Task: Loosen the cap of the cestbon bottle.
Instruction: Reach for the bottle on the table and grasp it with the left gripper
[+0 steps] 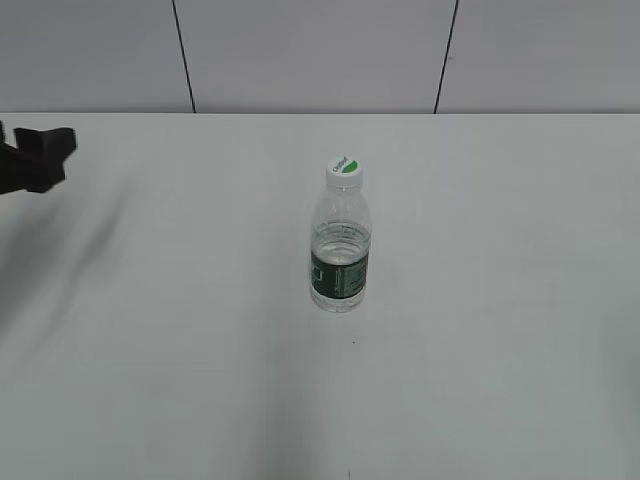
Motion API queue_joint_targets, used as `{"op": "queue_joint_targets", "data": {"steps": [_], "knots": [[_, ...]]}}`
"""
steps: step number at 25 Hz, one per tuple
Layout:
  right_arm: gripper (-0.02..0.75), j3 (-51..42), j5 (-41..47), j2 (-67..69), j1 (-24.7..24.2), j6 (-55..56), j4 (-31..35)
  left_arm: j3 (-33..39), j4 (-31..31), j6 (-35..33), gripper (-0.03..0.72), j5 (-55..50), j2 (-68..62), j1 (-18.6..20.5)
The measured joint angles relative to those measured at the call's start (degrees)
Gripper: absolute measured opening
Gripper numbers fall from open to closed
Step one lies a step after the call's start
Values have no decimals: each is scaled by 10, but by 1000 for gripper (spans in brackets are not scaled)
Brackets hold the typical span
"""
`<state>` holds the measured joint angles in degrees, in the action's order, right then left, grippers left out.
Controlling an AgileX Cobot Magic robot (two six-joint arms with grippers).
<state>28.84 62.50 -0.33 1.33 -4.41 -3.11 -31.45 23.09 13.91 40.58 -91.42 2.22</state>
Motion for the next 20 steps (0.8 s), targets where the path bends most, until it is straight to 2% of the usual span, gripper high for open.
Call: {"op": "queue_joint_targets", "data": {"steps": [4, 7, 14, 20], "knots": [[582, 0, 0, 0, 0, 0, 0, -8, 154, 86, 524, 107, -76, 0], [582, 0, 0, 0, 0, 0, 0, -22, 228, 111, 524, 139, -127, 0], [582, 0, 0, 0, 0, 0, 0, -58, 366, 116, 524, 236, -209, 0], [582, 0, 0, 0, 0, 0, 0, -96, 468, 108, 524, 278, -259, 0]]}}
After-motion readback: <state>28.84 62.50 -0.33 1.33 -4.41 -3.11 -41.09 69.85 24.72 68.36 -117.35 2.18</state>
